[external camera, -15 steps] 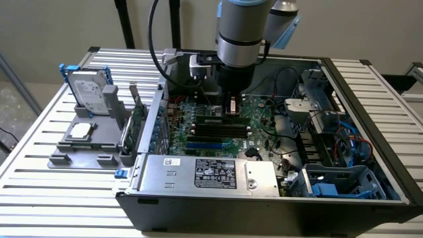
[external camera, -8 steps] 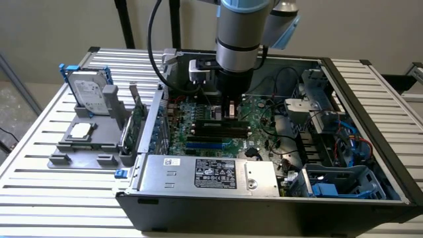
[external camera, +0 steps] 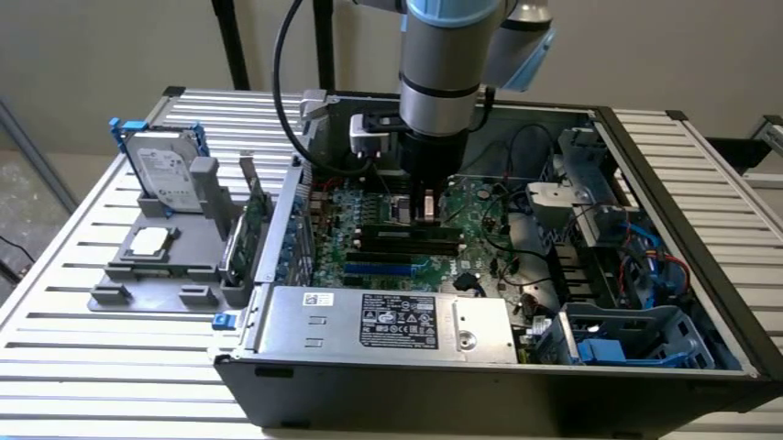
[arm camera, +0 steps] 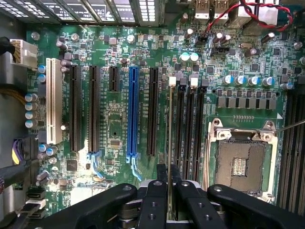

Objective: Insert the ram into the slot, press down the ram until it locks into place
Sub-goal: 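Insert the ram into the slot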

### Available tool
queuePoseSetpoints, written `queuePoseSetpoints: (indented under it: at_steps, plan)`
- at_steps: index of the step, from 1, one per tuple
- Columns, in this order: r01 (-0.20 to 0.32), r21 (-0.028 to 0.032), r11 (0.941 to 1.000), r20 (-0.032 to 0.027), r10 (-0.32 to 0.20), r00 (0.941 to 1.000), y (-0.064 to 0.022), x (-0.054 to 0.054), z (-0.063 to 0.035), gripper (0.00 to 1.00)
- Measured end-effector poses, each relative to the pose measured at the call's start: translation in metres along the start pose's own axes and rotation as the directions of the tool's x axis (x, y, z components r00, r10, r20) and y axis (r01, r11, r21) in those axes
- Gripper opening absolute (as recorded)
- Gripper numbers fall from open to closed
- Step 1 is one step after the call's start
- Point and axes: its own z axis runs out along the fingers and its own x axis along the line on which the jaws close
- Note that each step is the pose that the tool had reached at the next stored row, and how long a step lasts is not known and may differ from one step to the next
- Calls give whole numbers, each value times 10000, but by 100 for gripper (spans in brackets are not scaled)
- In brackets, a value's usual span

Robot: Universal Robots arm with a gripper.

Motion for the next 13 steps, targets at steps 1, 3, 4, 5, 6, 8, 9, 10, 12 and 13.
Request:
queuePoseSetpoints:
  at_steps: [1,3,4,5,6,8,9,10,12,13]
  plan:
    - [-27,-1,10000,-2,27,10000,1,-3,2,14]
    - [-80,-2,10000,-1,80,10000,0,-8,8,14]
    - [-110,-2,9999,0,110,9999,0,-10,12,14]
    - [-140,-3,9999,-1,140,9999,0,-14,16,14]
    - [-160,-4,9999,0,160,9999,0,-16,21,14]
    - [-171,-4,9999,-2,171,9999,1,-26,31,14]
    - [-171,-2,9999,-7,171,9999,1,-32,36,14]
    - [-170,1,9999,-11,170,9999,0,-37,42,14]
    - [-168,2,9999,-29,168,9999,0,-40,52,14]
    - [-168,2,9999,-45,168,9998,0,-40,56,14]
